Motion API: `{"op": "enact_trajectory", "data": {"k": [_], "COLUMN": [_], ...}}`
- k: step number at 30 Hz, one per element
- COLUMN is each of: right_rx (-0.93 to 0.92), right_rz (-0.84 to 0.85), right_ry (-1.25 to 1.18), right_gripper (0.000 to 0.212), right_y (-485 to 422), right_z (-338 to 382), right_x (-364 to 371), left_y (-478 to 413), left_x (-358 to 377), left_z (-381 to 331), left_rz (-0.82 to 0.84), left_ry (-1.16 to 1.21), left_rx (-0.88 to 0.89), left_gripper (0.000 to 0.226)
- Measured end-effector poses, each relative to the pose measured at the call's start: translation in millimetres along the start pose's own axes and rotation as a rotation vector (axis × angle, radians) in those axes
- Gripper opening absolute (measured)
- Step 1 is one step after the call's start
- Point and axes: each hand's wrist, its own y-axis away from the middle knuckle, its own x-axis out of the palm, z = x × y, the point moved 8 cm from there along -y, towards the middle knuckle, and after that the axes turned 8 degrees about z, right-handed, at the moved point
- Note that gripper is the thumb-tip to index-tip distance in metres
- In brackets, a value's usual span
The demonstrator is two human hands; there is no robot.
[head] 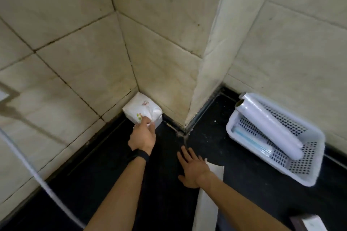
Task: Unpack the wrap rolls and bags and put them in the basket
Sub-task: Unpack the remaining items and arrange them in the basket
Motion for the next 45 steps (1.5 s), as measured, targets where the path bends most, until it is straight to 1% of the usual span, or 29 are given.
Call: {"op": "enact_trajectory", "data": {"k": [1,3,5,6,8,11,13,15,17,18,19,21,23,25,27,30,32,37,41,45], "right_rx": [-0.015,-0.064,-0.129,-0.161,-0.182,-0.115,-0.016,0.116,0.264,0.32,0.35,0.343,0.289,0.214,0.164,0.182,0.216,0.29,0.299,0.284], "right_rz": [0.007,-0.035,-0.165,-0.265,-0.469,-0.722,-0.843,-0.905,-0.906,-0.874,-0.825,-0.724,-0.66,-0.624,-0.585,-0.535,-0.515,-0.493,-0.524,-0.558], "right_ry": [-0.03,-0.174,-0.423,-0.546,-0.759,-1.05,-1.141,-1.147,-1.085,-1.035,-0.972,-0.874,-0.863,-0.875,-0.872,-0.822,-0.789,-0.738,-0.701,-0.636], "right_gripper": [0.084,0.075,0.066,0.06,0.046,0.024,0.02,0.015,0.01,0.013,0.019,0.03,0.03,0.026,0.034,0.047,0.048,0.034,0.038,0.044], "right_y": [2.8,14.1,34.9,50.5,88.5,147.6,178.3,197.4,205.4,204.8,200.8,187.0,173.6,160.1,148.0,135.9,132.5,131.7,135.6,139.2], "right_z": [0.0,-1.2,-10.0,-19.9,-51.7,-117.1,-164.9,-211.6,-256.1,-274.4,-288.4,-304.4,-311.0,-310.6,-308.2,-306.9,-308.0,-310.8,-310.9,-308.5], "right_x": [-5.5,-24.0,-44.1,-52.5,-57.9,-40.6,-24.2,-7.8,7.0,12.7,16.4,17.2,11.3,2.8,-4.2,-6.7,-5.2,-1.5,-2.4,-4.4], "left_y": [0.1,7.6,24.4,35.6,58.5,87.1,100.2,109.7,116.8,119.0,119.5,115.6,107.4,97.2,86.4,75.6,73.3,70.4,69.0,69.1], "left_x": [2.6,5.6,8.2,11.1,19.7,39.4,59.8,81.4,102.7,113.5,124.7,150.9,178.5,196.5,205.3,212.2,216.5,218.1,215.6,213.9], "left_z": [0.3,3.2,5.1,3.1,-8.7,-46.5,-89.6,-142.4,-196.6,-221.7,-243.7,-276.3,-294.6,-302.1,-304.9,-306.1,-306.6,-308.1,-311.7,-310.9], "left_rz": [0.036,0.079,0.065,0.048,0.018,0.01,0.061,0.122,0.183,0.218,0.257,0.354,0.446,0.494,0.514,0.546,0.576,0.611,0.651,0.689], "left_ry": [0.03,0.097,0.156,0.175,0.188,0.212,0.215,0.147,0.084,0.061,0.032,-0.084,-0.264,-0.404,-0.477,-0.555,-0.622,-0.679,-0.659,-0.639], "left_rx": [0.025,0.054,0.041,0.041,0.065,0.148,0.286,0.438,0.584,0.65,0.699,0.74,0.737,0.726,0.691,0.631,0.608,0.577,0.574,0.591], "left_gripper": [0.025,0.044,0.063,0.067,0.066,0.052,0.042,0.034,0.028,0.027,0.026,0.03,0.035,0.04,0.044,0.049,0.052,0.052,0.049,0.04]}}
